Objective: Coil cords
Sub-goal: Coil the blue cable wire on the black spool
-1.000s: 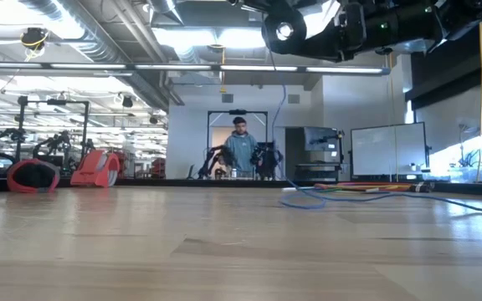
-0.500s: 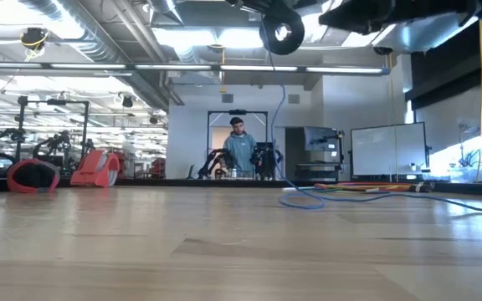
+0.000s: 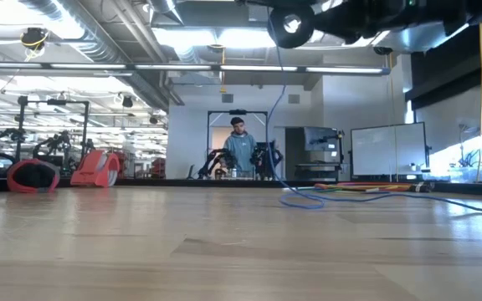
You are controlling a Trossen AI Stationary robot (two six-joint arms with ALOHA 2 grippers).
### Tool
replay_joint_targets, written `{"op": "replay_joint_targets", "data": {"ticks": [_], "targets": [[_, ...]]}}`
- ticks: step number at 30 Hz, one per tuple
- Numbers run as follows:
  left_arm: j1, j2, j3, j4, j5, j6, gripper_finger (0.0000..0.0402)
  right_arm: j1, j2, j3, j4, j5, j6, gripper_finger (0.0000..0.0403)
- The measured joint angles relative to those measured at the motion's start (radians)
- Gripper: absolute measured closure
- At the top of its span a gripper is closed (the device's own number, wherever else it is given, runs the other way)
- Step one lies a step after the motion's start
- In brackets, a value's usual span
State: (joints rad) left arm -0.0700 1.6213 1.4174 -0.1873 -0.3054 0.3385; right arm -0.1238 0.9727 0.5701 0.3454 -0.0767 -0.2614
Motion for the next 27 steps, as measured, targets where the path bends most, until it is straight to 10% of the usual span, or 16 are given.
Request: {"op": "replay_joint_targets", "data": {"ticks": [13, 21, 27], "targets": [[0.000, 0.000, 0.000, -0.021, 0.025, -0.017, 0.0400, -0.001, 0.115, 0.001, 0.134, -0.048, 0.003, 0.0288], [0.000, 0.001, 0.000, -0.015, 0.022, -0.027, 0.0395, -0.001, 0.133, 0.001, 0.132, -0.049, -0.034, 0.0388], [0.001, 0.001, 0.000, -0.010, 0.021, -0.066, 0.0388, -0.001, 0.133, 0.001, 0.131, -0.008, -0.057, 0.0391]]}}
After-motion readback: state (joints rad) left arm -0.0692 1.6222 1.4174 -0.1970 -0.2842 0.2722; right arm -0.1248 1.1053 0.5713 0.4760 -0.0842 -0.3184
